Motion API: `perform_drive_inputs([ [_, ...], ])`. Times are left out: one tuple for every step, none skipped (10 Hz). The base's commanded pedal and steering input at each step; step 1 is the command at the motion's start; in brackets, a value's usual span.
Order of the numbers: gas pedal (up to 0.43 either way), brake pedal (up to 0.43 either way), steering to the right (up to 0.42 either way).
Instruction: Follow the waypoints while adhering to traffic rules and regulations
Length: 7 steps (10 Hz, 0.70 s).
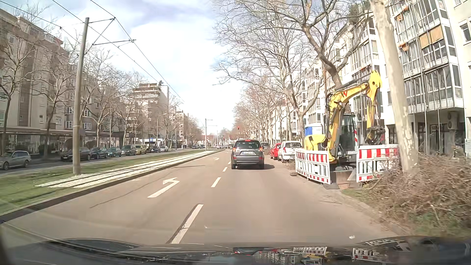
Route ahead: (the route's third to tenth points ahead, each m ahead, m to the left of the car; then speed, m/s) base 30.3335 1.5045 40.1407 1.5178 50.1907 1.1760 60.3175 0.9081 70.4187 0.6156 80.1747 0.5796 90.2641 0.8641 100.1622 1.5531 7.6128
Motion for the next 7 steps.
perform_drive_inputs([
  [0.000, 0.201, 0.008],
  [0.000, 0.201, 0.009],
  [0.000, 0.201, 0.009],
  [0.000, 0.201, 0.008],
  [0.000, 0.201, 0.008],
  [0.000, 0.201, 0.008],
  [0.000, 0.189, 0.006],
])
